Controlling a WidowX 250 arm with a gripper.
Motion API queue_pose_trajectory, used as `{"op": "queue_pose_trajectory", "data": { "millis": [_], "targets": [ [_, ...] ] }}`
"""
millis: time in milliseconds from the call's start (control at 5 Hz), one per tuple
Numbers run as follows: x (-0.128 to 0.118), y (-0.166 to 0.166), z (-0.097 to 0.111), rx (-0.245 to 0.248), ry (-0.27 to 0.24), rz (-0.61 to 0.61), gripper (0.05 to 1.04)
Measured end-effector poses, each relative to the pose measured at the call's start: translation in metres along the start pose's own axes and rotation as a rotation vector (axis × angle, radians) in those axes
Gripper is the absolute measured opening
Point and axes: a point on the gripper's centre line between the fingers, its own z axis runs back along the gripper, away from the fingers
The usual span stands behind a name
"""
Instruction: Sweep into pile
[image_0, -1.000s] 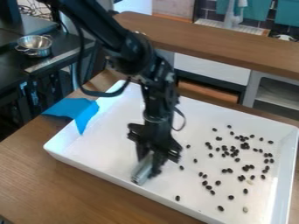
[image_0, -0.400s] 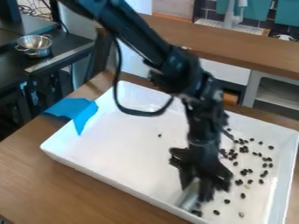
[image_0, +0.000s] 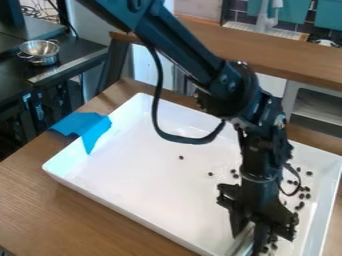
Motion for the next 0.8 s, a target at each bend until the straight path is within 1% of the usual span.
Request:
{"op": "queue_pose_trajectory", "data": {
  "millis": [200, 400, 600, 800],
  "targets": [
    [0.001, -0.005, 0.0, -0.001, -0.009, -0.008, 0.379],
    [0.001, 0.009, 0.0, 0.005, -0.007, -0.001, 0.379],
    [0.004, 0.044, 0.034, -0.041, -0.045, 0.054, 0.379],
    [0.0, 0.076, 0.077, -0.119, -0.049, 0.111, 0.379]
  ]
}}
